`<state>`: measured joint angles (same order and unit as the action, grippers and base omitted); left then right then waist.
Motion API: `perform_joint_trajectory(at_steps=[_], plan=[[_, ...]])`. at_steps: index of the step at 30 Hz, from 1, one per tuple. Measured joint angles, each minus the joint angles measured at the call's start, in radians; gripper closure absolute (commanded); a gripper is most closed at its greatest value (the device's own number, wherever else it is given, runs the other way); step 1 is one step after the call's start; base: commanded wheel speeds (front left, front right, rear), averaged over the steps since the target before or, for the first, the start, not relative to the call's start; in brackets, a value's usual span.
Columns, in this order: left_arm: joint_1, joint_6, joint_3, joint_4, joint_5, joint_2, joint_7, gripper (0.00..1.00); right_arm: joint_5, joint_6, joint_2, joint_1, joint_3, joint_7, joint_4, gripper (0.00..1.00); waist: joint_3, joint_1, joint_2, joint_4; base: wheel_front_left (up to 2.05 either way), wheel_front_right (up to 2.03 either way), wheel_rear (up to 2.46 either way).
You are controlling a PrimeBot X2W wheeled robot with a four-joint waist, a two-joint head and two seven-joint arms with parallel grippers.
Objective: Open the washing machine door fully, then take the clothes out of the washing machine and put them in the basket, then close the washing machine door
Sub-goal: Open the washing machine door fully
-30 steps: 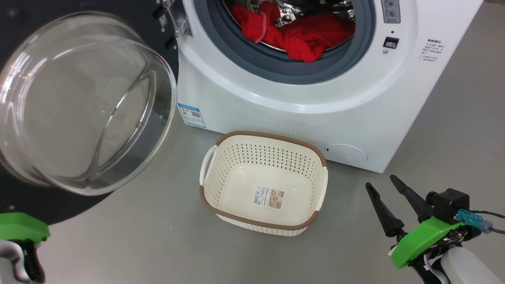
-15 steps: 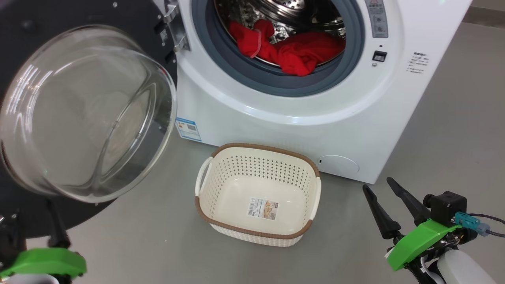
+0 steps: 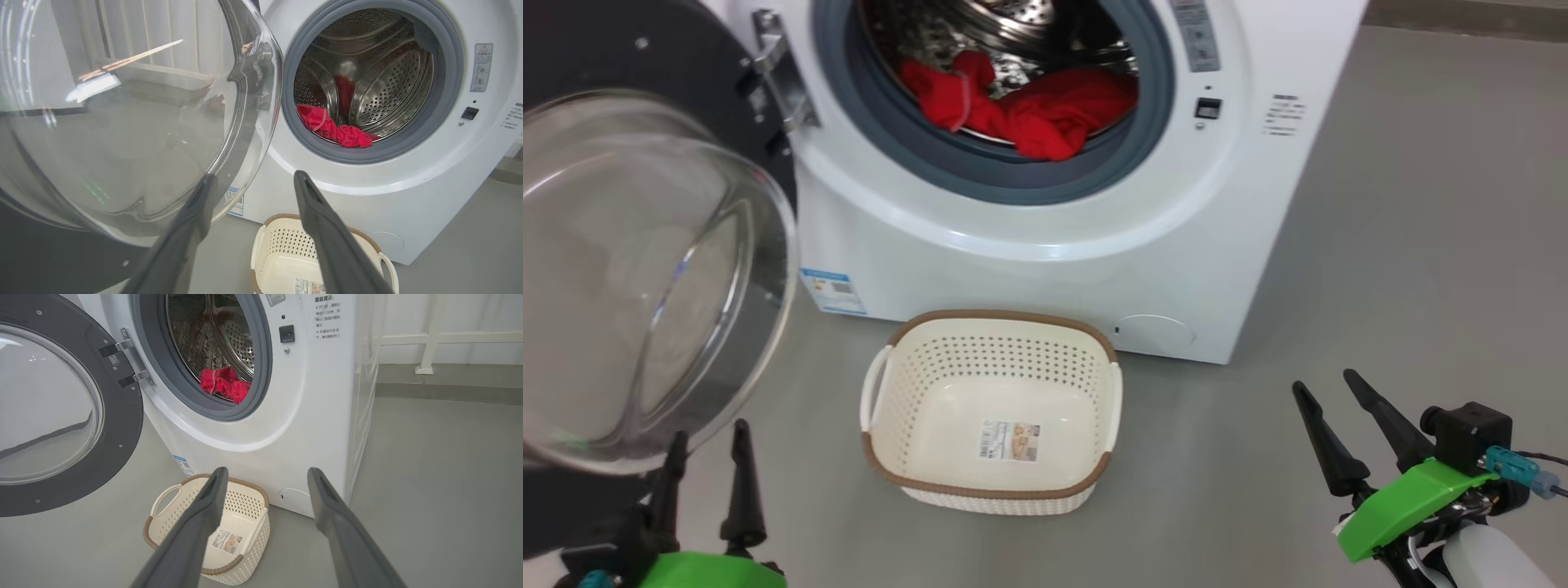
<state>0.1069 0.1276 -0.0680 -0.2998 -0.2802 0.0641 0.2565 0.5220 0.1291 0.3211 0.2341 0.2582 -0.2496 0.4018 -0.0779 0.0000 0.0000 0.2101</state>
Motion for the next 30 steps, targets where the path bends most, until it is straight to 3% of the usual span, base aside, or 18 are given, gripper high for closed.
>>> perform_joint_trajectory(at_steps=[19, 30], plan=[[-0.062, 0.000, 0.146, 0.069, -0.044, 0.023, 0.000, 0.00, -0.020, 0.000, 0.003, -0.048, -0.083, 0.000, -0.030, 0.00, -0.012, 0.0000, 0.0000, -0.216, 0.00, 0.00, 0.00], [-0.062, 0.000, 0.164, 0.085, -0.061, 0.023, 0.000, 0.00, -0.022, 0.000, 0.003, -0.053, -0.106, 0.000, -0.036, 0.00, -0.020, 0.0000, 0.0000, -0.252, 0.00, 0.00, 0.00]])
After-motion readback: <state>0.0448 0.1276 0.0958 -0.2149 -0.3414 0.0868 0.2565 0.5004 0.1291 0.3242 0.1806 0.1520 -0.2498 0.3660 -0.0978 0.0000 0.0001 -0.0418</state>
